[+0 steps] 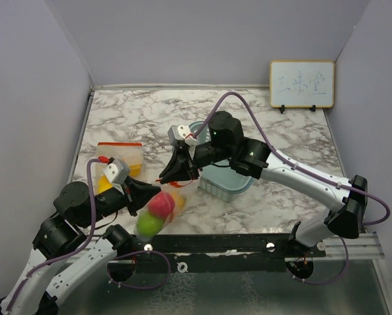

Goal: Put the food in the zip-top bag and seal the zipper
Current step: Zip the zipper food storage bag.

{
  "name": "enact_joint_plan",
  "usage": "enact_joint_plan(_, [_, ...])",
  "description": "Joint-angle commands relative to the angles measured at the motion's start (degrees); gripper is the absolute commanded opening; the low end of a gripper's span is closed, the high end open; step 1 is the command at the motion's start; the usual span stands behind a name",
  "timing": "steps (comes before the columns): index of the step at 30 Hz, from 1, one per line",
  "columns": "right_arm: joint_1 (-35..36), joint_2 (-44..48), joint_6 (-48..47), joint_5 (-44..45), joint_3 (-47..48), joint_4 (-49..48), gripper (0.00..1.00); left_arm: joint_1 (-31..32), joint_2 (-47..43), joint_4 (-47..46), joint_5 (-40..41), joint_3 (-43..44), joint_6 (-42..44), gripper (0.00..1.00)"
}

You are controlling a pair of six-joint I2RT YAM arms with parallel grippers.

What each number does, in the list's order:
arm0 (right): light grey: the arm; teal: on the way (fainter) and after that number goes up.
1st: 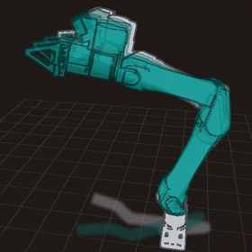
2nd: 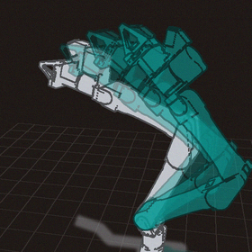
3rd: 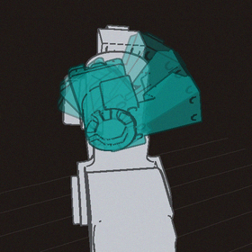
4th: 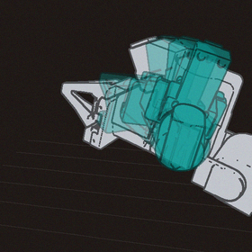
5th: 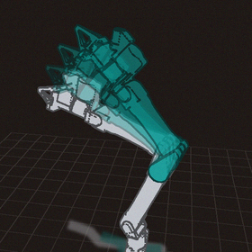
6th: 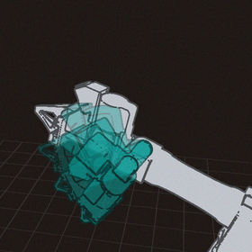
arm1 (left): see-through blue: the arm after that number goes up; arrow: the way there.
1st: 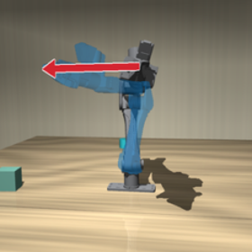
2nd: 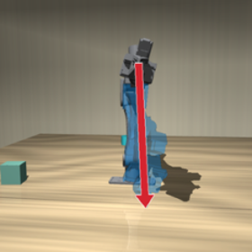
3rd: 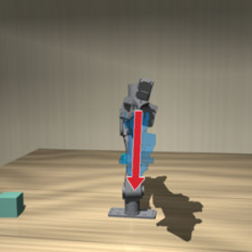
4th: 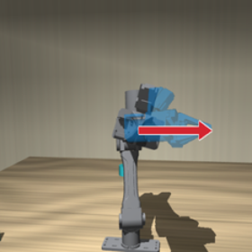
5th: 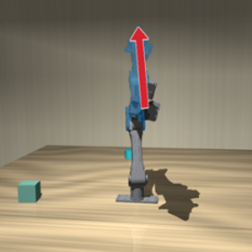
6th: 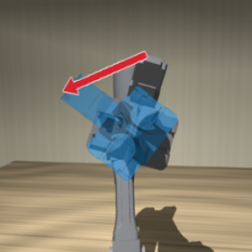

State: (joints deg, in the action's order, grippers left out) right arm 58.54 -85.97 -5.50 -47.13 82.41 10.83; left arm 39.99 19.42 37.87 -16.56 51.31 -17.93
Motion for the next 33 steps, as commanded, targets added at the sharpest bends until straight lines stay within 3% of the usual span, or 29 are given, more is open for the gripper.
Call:
enact_joint_plan(1, [-0.3,1.0,-2.9,4.2,-1.0,5.2,0.02,0.0,-2.0,0.4,4.6,3.6,1.1,0.0])
enact_joint_plan(10, [-0.4,1.9,-3.0,3.7,-2.1,5.1,0.02,0.0,-3.5,2.5,10.0,5.5,1.8,0.0])
enact_joint_plan(16, [-0.4,0.6,-0.6,-2.8,0.4,1.4,0.03,-0.1,-3.8,-2.0,3.6,1.6,1.4,0.0])
enact_joint_plan(20, [-0.4,-2.4,-1.0,-3.4,2.7,3.5,0.02,0.0,-3.2,-3.6,3.7,0.9,1.7,0.0])
enact_joint_plan(27, [-0.4,-0.9,-5.4,6.3,0.1,7.5,0.02,0.0,-5.0,0.8,21.5,6.7,0.8,0.0])
enact_joint_plan(33, [-1.4,1.8,-6.2,14.4,-1.7,8.2,0.02,0.2,-8.3,1.9,31.2,7.9,-1.3,0.0])
